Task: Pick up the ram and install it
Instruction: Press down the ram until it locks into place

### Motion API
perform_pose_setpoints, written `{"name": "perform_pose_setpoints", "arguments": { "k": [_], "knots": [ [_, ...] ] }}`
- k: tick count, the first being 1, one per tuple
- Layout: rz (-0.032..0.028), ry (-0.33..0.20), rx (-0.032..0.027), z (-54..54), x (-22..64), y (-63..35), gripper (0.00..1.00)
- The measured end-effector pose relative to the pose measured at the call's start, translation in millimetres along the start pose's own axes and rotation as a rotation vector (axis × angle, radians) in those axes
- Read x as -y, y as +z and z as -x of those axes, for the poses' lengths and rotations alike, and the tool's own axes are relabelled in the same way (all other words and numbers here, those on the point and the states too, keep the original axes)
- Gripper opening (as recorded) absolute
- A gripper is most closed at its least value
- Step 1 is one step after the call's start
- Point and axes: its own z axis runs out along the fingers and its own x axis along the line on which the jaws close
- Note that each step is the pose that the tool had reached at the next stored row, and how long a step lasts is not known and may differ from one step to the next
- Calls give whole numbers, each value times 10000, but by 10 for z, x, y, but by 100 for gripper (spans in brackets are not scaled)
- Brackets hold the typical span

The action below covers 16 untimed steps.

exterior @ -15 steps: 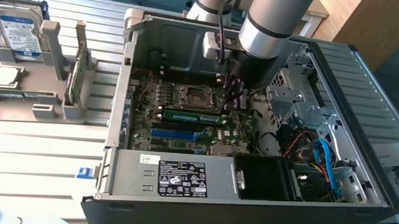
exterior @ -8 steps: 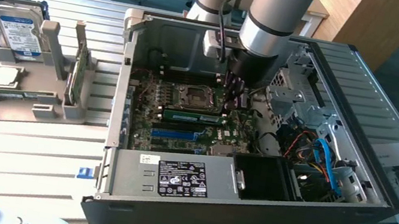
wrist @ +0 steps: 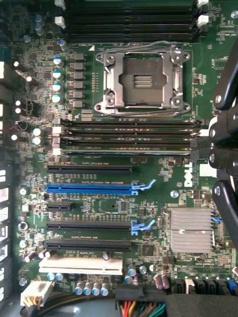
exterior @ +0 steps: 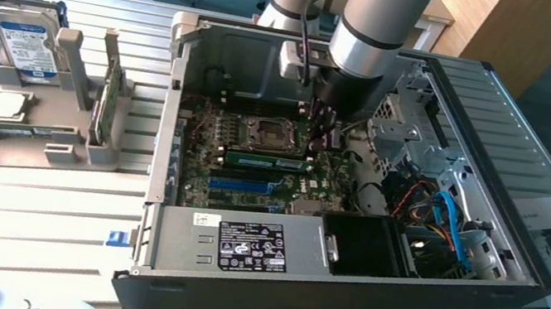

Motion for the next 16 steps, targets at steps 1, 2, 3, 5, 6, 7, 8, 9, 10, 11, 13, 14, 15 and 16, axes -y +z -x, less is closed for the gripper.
{"name": "perform_pose_setpoints", "arguments": {
  "k": [1, 2, 3, 5, 6, 7, 8, 9, 10, 11, 13, 14, 15, 16],
  "knots": [
    [0, 1, 0, 2, -20, 1, 11],
    [-2, 1, 1, 4, -46, 3, 11],
    [-4, 2, 2, 5, -79, 4, 11],
    [-7, 2, 0, 7, -150, 8, 11],
    [-9, 0, 0, 8, -183, 9, 11],
    [-10, 2, 1, 9, -218, 12, 11],
    [-12, 3, 2, 9, -252, 14, 11],
    [-12, 1, 3, 9, -288, 16, 11],
    [-12, 1, 2, 8, -321, 18, 11],
    [-12, 3, 2, 8, -355, 19, 11],
    [-12, 2, 2, 8, -423, 23, 11],
    [-12, 1, 2, 8, -458, 25, 11],
    [-13, 2, 3, 10, -497, 27, 11],
    [-12, 3, 3, 12, -532, 29, 11]
  ]
}}
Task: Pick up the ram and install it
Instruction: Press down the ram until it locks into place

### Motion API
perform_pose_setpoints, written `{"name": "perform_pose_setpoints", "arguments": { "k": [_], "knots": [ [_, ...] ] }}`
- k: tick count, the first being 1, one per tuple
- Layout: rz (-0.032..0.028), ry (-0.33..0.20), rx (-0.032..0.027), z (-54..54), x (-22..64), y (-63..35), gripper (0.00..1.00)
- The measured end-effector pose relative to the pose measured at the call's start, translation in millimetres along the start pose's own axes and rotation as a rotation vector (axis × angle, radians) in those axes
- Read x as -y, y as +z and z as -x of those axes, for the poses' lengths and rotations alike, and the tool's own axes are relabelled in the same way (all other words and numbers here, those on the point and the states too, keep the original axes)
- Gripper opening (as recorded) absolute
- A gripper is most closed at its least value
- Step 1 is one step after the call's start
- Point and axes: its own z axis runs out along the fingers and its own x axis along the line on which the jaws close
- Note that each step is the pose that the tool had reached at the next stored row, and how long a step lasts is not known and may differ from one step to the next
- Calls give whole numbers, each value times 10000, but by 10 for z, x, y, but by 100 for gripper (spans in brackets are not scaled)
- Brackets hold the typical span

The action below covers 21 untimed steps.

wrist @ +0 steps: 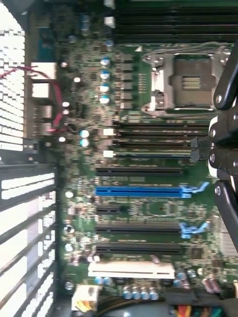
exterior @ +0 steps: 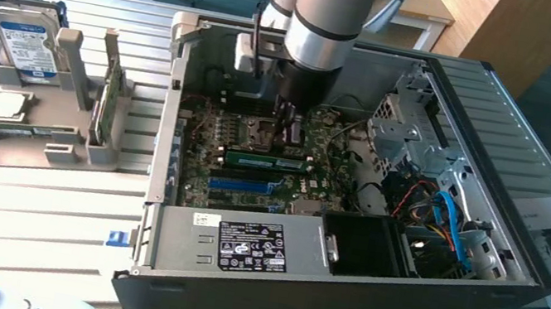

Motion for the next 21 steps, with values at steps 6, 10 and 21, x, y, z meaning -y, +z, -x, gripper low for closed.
{"name": "perform_pose_setpoints", "arguments": {
  "k": [6, 10, 21],
  "knots": [
    [1, 2, -2, 11, -162, 9, 11],
    [1, 1, -2, 9, -165, 9, 11],
    [0, 2, -1, -38, -166, 17, 11]
  ]
}}
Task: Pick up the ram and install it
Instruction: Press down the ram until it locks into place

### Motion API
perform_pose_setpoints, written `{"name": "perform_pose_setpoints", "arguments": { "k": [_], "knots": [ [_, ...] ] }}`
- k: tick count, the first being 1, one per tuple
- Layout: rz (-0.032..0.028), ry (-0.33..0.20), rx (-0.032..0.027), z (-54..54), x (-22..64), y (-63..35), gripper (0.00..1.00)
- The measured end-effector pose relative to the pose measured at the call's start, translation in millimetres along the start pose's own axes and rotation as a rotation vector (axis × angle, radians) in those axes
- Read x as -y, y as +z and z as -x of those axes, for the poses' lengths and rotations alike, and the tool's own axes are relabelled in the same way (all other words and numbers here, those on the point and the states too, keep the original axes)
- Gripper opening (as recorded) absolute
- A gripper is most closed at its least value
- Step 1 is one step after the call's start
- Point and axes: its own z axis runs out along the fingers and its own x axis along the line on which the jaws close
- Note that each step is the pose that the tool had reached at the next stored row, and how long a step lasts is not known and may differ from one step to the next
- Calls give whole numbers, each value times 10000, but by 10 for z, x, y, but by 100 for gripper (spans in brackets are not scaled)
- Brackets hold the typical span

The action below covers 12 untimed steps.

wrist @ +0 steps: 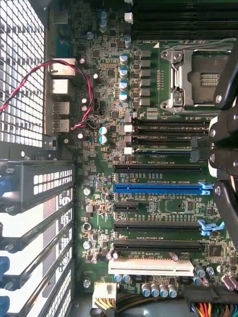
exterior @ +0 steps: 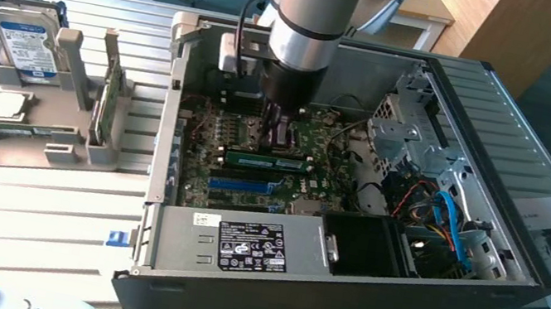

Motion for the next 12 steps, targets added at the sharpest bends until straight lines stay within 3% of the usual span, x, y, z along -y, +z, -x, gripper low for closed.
{"name": "perform_pose_setpoints", "arguments": {
  "k": [12],
  "knots": [
    [0, -1, 0, 0, 0, 74, 11]
  ]
}}
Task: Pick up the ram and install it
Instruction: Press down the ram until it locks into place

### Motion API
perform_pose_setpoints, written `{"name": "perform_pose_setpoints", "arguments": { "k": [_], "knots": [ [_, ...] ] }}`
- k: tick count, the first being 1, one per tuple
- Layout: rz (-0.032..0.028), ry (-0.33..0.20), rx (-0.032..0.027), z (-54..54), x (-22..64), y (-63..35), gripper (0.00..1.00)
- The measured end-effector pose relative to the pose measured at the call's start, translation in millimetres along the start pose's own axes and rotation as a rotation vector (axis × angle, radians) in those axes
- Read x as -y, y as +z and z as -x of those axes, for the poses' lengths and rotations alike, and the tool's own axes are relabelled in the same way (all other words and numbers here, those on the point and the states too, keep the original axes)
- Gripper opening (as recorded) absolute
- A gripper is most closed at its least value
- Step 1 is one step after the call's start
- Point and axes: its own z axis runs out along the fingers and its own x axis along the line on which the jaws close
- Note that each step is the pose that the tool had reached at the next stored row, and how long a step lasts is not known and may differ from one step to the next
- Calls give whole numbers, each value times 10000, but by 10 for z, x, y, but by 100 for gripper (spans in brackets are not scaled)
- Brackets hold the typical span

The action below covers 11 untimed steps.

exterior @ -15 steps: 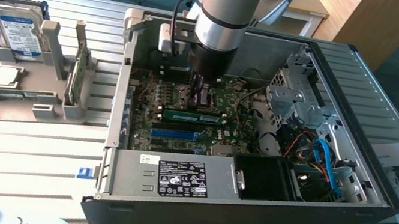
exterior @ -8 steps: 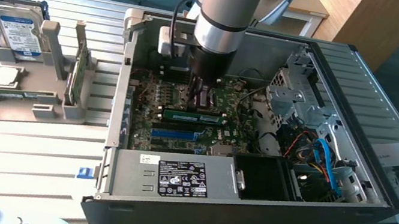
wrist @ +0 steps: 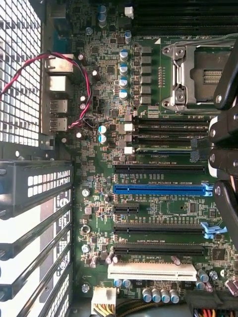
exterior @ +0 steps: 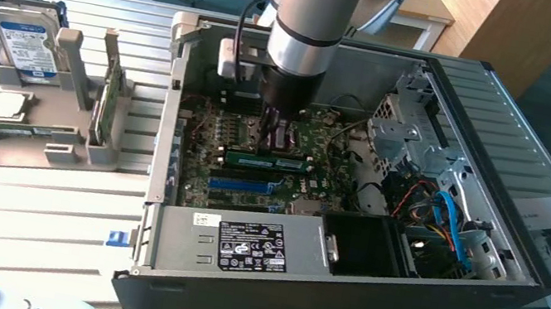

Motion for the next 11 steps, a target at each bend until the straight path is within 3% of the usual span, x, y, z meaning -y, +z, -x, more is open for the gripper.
{"name": "perform_pose_setpoints", "arguments": {
  "k": [11],
  "knots": [
    [2, 1, -4, -1, -2, 22, 11]
  ]
}}
